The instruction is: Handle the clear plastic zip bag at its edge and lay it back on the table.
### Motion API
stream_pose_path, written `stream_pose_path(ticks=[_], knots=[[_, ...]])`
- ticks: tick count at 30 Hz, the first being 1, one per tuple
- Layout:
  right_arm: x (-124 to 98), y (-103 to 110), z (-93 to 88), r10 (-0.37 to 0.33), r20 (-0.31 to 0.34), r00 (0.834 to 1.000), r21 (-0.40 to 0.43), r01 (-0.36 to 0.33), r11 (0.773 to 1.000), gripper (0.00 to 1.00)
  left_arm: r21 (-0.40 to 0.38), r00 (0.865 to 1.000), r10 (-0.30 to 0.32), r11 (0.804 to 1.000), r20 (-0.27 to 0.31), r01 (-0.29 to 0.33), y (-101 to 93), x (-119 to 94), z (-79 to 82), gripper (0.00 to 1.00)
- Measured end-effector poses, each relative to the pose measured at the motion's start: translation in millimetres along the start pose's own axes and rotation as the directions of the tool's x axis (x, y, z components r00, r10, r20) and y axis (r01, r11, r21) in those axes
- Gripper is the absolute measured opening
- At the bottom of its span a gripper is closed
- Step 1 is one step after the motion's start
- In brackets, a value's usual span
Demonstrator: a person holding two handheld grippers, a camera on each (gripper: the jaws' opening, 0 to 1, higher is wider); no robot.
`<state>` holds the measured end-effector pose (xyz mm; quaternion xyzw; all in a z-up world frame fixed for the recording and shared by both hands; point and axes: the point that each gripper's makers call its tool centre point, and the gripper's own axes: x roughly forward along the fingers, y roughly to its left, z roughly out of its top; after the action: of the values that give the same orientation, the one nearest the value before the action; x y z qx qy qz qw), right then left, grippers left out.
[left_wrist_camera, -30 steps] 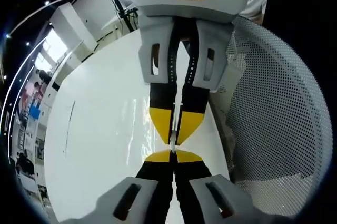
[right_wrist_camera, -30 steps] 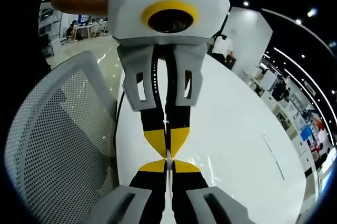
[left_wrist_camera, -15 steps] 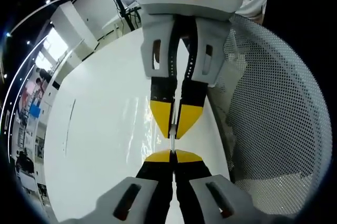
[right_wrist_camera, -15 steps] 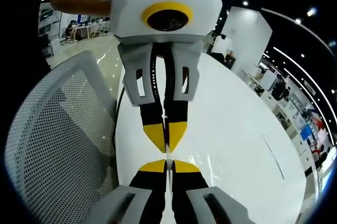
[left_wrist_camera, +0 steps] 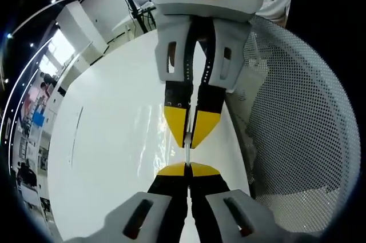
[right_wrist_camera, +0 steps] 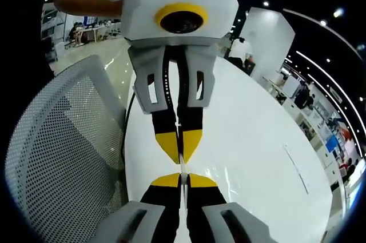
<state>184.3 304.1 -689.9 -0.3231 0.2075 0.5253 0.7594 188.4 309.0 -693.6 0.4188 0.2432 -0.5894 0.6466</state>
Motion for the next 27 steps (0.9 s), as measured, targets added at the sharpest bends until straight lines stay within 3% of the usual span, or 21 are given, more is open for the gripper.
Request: stream_pose_path(ticks=[27], knots=[[-0.2, -2.3, 0.5, -0.007, 0.001, 1.000, 0.006, 0.007, 1.000, 0.00, -0.005, 1.000, 0.000, 1.000, 0.000, 0.000, 2.1, -2.0, -1.4, 0.00]])
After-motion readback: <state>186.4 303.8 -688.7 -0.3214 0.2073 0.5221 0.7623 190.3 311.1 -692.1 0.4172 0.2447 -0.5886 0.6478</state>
